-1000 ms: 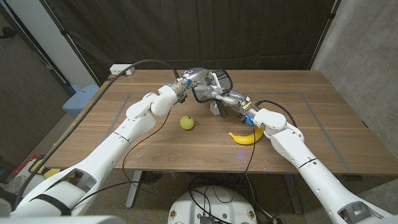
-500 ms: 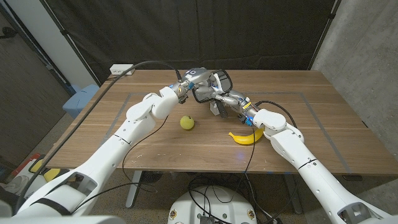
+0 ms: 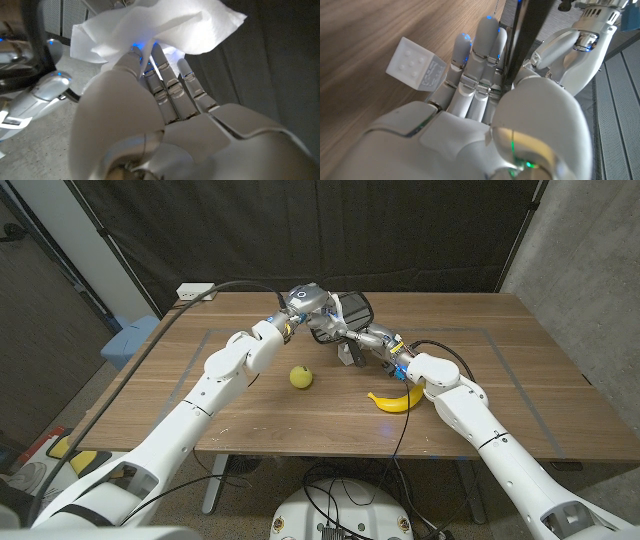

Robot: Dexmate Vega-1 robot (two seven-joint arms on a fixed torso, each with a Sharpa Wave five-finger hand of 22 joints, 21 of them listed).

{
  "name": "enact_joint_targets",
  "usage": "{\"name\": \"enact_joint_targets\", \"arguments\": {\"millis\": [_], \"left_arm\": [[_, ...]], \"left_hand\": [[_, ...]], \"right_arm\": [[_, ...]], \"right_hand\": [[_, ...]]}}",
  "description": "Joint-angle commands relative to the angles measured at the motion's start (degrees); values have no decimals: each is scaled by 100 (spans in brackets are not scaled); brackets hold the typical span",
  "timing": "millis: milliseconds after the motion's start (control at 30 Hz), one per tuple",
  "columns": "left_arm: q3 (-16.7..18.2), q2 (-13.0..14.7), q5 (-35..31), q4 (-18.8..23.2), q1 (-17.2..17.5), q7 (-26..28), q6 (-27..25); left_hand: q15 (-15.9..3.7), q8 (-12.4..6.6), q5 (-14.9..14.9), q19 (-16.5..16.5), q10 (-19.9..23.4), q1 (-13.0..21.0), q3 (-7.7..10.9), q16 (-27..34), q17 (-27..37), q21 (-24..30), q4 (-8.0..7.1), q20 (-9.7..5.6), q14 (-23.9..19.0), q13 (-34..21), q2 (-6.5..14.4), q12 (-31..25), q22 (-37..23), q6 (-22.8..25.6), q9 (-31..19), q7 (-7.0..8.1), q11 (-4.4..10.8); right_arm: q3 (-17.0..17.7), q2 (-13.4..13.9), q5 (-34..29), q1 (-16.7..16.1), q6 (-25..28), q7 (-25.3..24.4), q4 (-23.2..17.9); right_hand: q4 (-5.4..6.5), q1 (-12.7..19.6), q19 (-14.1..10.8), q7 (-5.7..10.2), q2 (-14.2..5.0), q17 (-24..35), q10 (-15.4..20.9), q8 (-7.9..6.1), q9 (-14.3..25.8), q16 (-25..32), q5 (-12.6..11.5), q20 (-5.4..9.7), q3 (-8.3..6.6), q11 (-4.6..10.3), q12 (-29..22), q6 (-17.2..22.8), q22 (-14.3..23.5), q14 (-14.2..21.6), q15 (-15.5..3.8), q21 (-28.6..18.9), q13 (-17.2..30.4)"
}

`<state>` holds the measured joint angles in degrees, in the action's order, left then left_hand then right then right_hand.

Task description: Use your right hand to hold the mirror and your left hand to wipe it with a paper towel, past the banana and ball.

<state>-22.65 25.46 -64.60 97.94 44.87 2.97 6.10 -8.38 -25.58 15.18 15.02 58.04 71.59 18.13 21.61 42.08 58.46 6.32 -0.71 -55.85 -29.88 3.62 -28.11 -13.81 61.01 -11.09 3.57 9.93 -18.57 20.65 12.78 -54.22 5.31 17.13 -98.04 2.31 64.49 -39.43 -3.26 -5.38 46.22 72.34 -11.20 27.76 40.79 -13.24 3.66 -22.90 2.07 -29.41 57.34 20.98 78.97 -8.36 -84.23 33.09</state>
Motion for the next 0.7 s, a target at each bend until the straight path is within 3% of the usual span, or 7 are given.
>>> {"name": "enact_joint_targets", "arguments": {"millis": [33, 333, 700], "left_arm": [[20, -108, -554, -218, -81, 531, -609], [-92, -93, -235, -425, -227, 576, -330], [-301, 18, 182, -467, -368, 195, 315]], "left_hand": [[-494, 41, -35, 17, 204, 10, 43, -19, 25, 16, -6, -1, 8, -25, -9, 30, 10, 30, -21, 17, 143], [-490, 60, -47, 24, 213, -11, 44, -30, 51, 39, -19, -18, -1, -46, -12, 70, 45, 47, -22, 39, 140], [-494, 81, -56, 4, 233, -18, 48, -44, 77, 54, -20, -27, -7, -67, -21, 109, 80, 56, -23, 34, 145]], "right_arm": [[-5, -33, 21, 107, -36, 76, 169], [14, -62, 33, 145, -65, 95, 249], [24, -68, 21, 111, -99, 85, 232]], "right_hand": [[40, 565, 43, 187, -489, 15, 226, -30, 13, 22, 13, 831, -19, 213, 7, 156, -17, -486, -477, -24, 20], [37, 582, 48, 186, -489, 16, 217, -28, 12, 22, 13, 835, -19, 214, 17, 154, -59, -485, -478, -53, 22], [46, 589, 60, 188, -489, 28, 223, -26, 12, 29, 13, 832, -15, 207, 17, 154, -107, -483, -477, -81, 30]]}}
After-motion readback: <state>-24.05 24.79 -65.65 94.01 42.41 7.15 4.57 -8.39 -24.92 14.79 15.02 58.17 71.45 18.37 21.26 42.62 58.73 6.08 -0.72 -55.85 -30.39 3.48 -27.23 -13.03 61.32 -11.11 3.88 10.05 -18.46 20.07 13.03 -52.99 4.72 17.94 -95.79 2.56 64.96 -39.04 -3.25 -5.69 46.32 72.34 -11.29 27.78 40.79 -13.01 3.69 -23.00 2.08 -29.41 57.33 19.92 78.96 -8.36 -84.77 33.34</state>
